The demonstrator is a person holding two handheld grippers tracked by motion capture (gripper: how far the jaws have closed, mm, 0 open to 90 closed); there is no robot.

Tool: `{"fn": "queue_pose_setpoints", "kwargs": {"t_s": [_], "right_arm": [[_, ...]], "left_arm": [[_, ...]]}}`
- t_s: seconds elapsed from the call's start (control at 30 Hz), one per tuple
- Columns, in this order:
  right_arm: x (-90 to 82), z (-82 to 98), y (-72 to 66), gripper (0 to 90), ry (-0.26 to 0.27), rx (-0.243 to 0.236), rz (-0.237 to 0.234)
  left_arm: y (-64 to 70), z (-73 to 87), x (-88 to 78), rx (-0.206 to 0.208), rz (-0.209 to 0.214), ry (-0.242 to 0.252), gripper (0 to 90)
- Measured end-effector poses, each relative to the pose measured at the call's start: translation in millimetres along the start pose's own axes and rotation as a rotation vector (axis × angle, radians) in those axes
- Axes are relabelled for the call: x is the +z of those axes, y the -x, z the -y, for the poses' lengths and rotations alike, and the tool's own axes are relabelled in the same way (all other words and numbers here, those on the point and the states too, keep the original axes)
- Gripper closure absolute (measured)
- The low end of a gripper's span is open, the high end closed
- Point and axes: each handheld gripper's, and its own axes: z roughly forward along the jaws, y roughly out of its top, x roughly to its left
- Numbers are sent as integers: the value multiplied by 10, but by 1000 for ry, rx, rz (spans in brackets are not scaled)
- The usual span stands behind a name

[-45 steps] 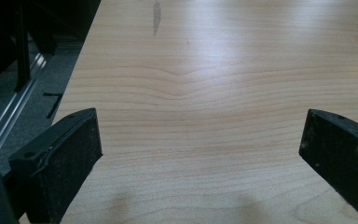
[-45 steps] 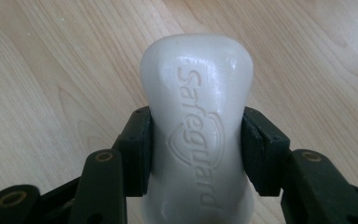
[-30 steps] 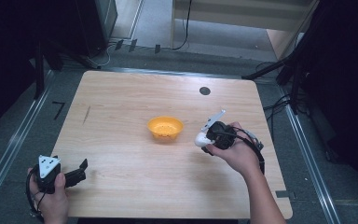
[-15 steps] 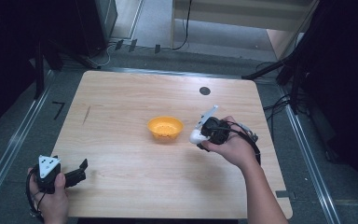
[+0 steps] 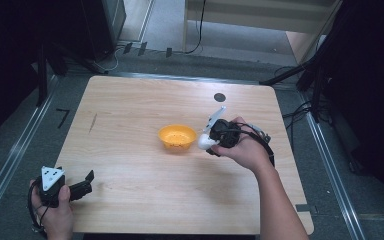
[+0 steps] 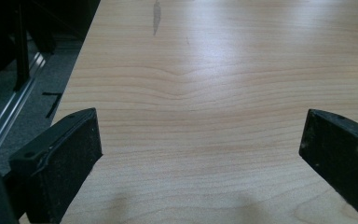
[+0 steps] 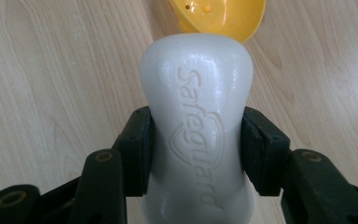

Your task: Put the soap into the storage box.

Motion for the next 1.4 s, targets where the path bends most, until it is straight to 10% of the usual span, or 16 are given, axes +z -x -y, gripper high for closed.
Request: {"fn": "queue_pose_setpoints", "kwargs": {"t_s": [1.4], "right_arm": [[63,-628,169,512,-17,-153,-33]], "left_arm": [[1,0,-1,3,2,-1,0]]}}
